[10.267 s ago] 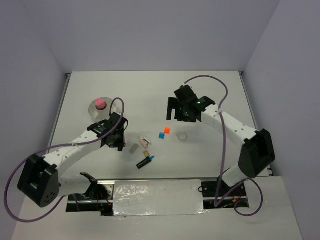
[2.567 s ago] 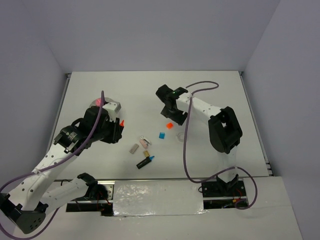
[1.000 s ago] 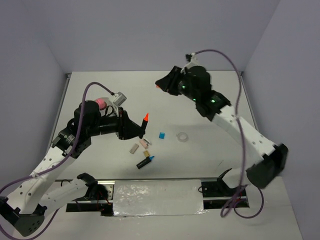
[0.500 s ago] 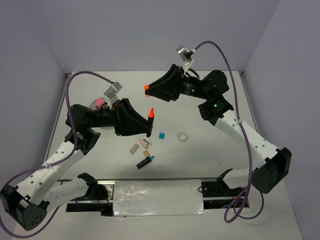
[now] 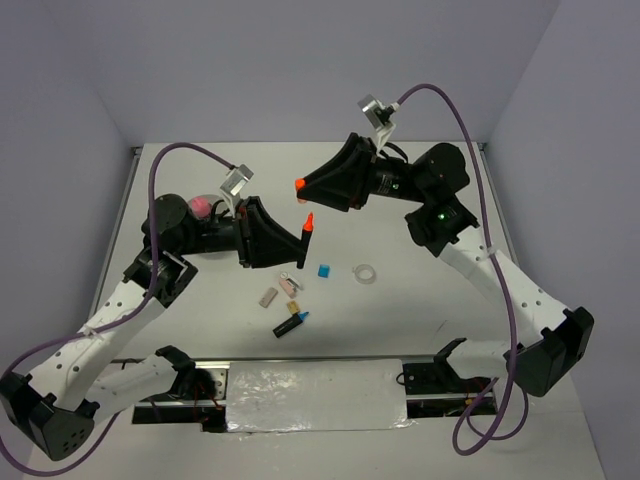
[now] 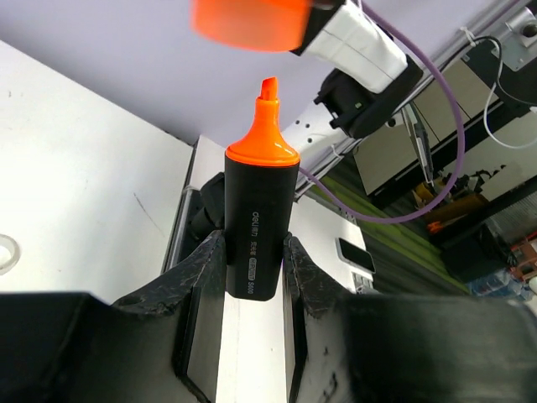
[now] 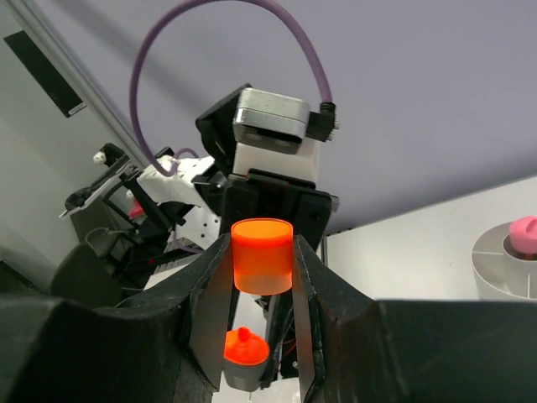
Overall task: Sort the stationery into containers
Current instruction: Close the pen cap on the pen.
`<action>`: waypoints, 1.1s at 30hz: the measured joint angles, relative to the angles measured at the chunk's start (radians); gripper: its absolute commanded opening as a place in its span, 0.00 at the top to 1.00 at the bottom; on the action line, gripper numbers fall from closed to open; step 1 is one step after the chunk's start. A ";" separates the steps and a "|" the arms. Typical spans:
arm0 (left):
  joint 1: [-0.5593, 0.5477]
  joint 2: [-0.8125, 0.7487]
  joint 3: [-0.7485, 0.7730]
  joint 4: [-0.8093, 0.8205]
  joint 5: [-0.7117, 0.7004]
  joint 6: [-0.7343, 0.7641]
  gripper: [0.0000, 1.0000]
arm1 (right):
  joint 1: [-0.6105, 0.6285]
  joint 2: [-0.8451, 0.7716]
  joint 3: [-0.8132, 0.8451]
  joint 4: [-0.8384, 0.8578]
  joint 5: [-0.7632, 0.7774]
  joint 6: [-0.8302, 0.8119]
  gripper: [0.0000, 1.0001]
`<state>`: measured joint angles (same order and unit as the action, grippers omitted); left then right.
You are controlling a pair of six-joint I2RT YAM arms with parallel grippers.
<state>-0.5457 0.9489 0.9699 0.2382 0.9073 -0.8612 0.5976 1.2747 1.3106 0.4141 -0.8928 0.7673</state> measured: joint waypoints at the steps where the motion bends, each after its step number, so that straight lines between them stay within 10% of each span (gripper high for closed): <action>1: 0.000 0.000 0.000 -0.006 -0.005 0.002 1.00 | 0.000 -0.010 -0.002 -0.003 0.000 -0.003 0.74; 33: 0.000 0.021 -0.027 0.177 -0.127 -0.055 1.00 | -0.013 -0.061 -0.109 0.088 0.027 0.048 0.68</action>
<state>-0.5457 0.9703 0.9424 0.4152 0.7807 -0.9165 0.5846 1.2140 1.2018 0.5018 -0.8658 0.8158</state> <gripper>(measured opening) 0.375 0.374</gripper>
